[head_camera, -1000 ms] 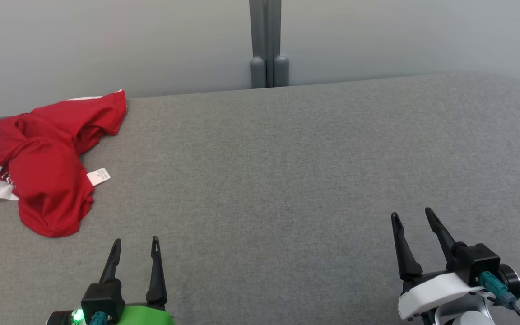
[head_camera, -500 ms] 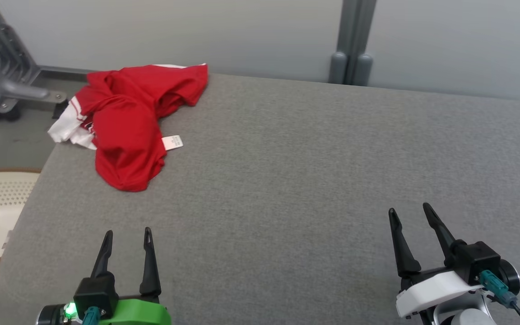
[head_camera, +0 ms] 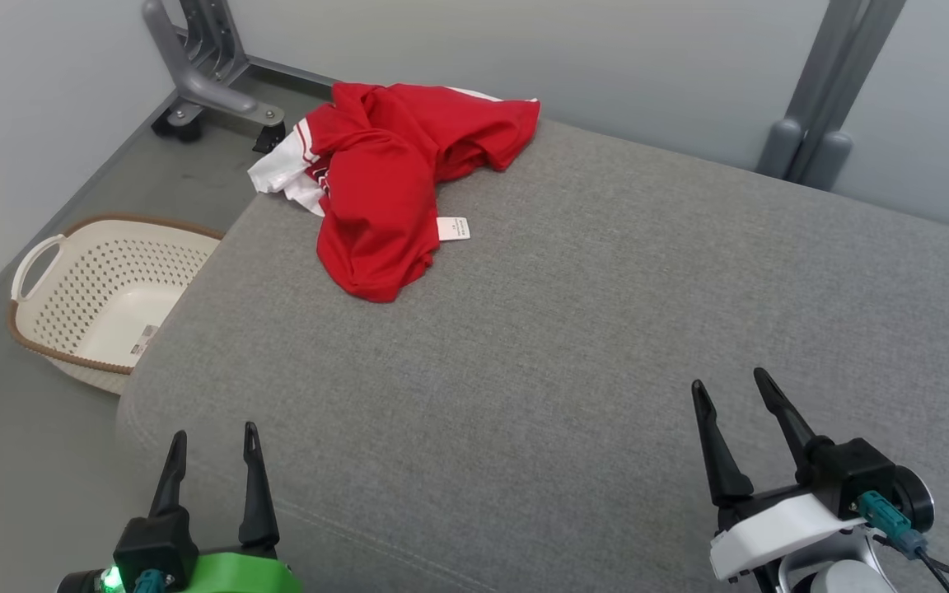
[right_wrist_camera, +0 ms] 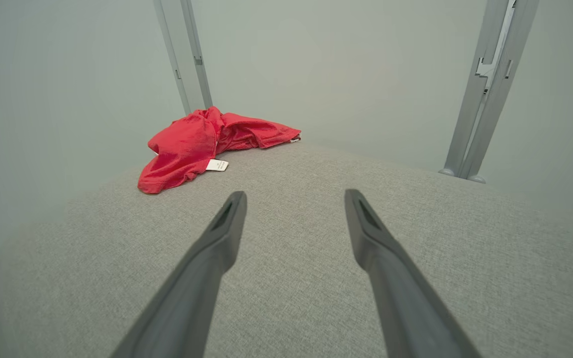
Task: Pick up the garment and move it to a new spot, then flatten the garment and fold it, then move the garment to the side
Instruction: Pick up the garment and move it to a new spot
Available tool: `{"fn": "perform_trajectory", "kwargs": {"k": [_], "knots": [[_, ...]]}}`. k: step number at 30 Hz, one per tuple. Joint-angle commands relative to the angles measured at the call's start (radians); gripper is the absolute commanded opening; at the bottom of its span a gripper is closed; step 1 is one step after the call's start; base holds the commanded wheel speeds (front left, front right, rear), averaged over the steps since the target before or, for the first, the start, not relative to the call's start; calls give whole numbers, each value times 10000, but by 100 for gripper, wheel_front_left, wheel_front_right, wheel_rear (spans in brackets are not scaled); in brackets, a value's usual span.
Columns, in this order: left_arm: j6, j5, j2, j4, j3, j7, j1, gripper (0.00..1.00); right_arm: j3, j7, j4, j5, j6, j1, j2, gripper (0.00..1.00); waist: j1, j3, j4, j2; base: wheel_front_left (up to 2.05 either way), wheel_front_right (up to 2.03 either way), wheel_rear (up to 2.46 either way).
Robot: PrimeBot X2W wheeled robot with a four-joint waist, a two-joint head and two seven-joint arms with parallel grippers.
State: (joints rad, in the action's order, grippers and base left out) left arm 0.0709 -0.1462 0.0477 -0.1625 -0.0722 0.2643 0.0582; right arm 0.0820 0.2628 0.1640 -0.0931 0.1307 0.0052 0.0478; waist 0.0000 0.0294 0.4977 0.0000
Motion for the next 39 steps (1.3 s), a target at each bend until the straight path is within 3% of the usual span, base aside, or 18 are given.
{"fn": "perform_trajectory", "kwargs": {"k": [1,9,18,23,28,33,39], "knots": [[100,-112,47,73,-12,4,118,100,14,32,-45,119,-1,-152,47,100,0,213,139,0,0,0,0],[57,60,151,353,631,4,-438,100,-211,32,-267,604,-1,-560,49,100,0,1066,-400,0,0,0,0],[-603,518,1662,579,1478,0,-3362,100,-408,32,-796,1412,-1,-1483,50,100,0,2817,-1170,0,0,0,0],[-1261,823,2830,-672,1200,-749,-6045,100,-340,32,-911,1766,-1,-2067,49,100,0,3758,-1620,0,0,0,0],[-1756,378,3329,-2223,913,-1873,-8281,100,-242,32,-1092,1911,-1,-2400,44,100,0,4510,-2020,0,0,0,0],[-1943,-246,3203,-3631,377,-3022,-9562,100,-332,32,-1369,2031,-1,-2447,46,100,0,5090,-2348,0,0,0,0],[-2003,-768,3082,-4959,-401,-3642,-9937,100,-295,32,-1674,2099,-1,-2553,41,100,0,5537,-2657,0,0,0,0]]}}
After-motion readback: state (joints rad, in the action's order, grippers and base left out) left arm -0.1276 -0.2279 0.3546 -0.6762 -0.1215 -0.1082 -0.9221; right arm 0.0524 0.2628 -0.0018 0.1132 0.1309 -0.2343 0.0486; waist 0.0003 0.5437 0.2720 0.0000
